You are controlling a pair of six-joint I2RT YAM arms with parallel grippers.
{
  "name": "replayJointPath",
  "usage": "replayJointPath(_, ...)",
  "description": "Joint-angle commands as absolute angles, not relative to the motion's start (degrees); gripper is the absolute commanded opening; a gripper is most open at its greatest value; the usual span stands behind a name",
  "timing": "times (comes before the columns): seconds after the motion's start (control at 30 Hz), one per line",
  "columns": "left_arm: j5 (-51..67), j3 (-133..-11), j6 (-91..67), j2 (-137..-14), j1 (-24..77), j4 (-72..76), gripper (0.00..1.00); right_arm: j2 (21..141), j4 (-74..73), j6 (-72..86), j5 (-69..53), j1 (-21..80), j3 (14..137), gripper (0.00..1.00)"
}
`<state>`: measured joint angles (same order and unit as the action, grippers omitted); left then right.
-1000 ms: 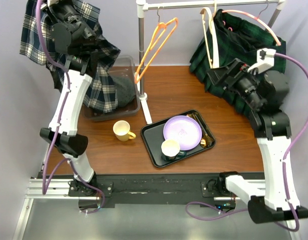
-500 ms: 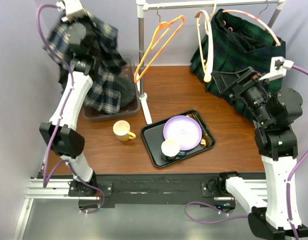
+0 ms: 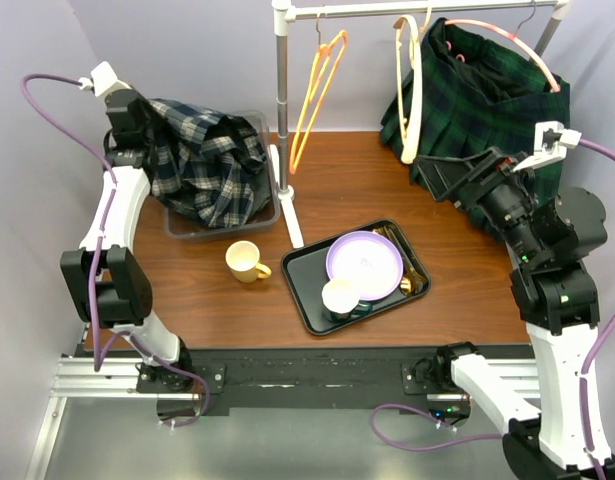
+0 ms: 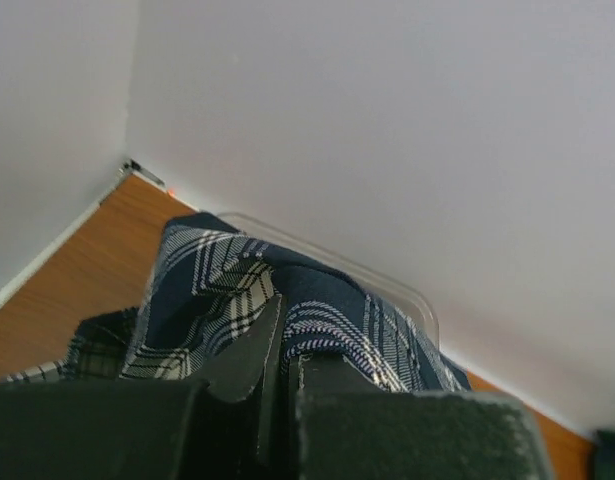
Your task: Remove the skirt from the hanger
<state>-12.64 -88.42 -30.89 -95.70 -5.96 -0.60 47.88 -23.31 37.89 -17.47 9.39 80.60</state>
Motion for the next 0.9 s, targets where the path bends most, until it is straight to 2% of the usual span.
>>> replayJointPath(0.0, -6.6, -83.8, -31.0, -95.3, -5.0, -3.3, 0.00, 46.6, -23.0, 37.1, -17.0, 9.8, 79.4, 0.99)
replayJointPath(0.1, -0.5, -78.8, -30.4, -99.4, -4.6, -0.9, 0.00, 45.9, -23.8, 36.7, -16.6, 10.2, 79.3, 0.99)
replayJointPath(0.17, -0.6, -77.6, -29.5, -103.4, -2.4, -1.1, 0.00, 45.4, -24.1, 36.4, -16.3, 10.4, 79.5, 0.99)
replayJointPath(0.3, -13.1, -79.0, -26.4, -112.0, 4.6, -6.7, 0.00, 44.7, -24.6, 36.0, -15.8, 10.4, 80.2, 0.99)
replayJointPath(0.47, -12.9, -77.9, -28.6, -113.7, 4.7, -6.8, 0.01, 44.1, -25.8, 35.4, -15.3, 10.5, 80.2, 0.99)
replayJointPath(0.53, -12.1, -79.5, -28.3, -112.6, 4.7, -8.7, 0.14, 43.7, -26.4, 34.9, -14.9, 10.8, 80.5, 0.99)
replayJointPath(0.57, -11.7, -80.1, -28.1, -111.6, 4.8, -9.2, 0.31, 43.7, -26.4, 34.8, -14.7, 10.8, 80.5, 0.99)
replayJointPath(0.63, -9.5, -81.4, -27.6, -107.4, 4.7, -9.8, 0.47, 43.5, -26.5, 34.6, -14.6, 11.0, 80.5, 0.99)
replayJointPath(0.67, -8.7, -81.9, -27.2, -105.8, 4.7, -9.8, 0.60, 43.4, -26.5, 34.7, -14.7, 11.0, 80.4, 0.99)
replayJointPath(0.73, -7.2, -85.1, -26.2, -101.8, 4.6, -11.2, 0.70, 43.3, -26.4, 35.0, -14.9, 11.0, 80.2, 0.99)
replayJointPath(0.77, -7.1, -86.6, -25.6, -100.7, 4.6, -11.9, 0.78, 43.2, -26.3, 34.9, -14.9, 11.1, 80.0, 0.99)
replayJointPath(0.87, -8.5, -92.5, -22.5, -98.4, 4.0, -16.5, 0.90, 42.8, -26.0, 35.1, -15.0, 11.1, 79.5, 0.99)
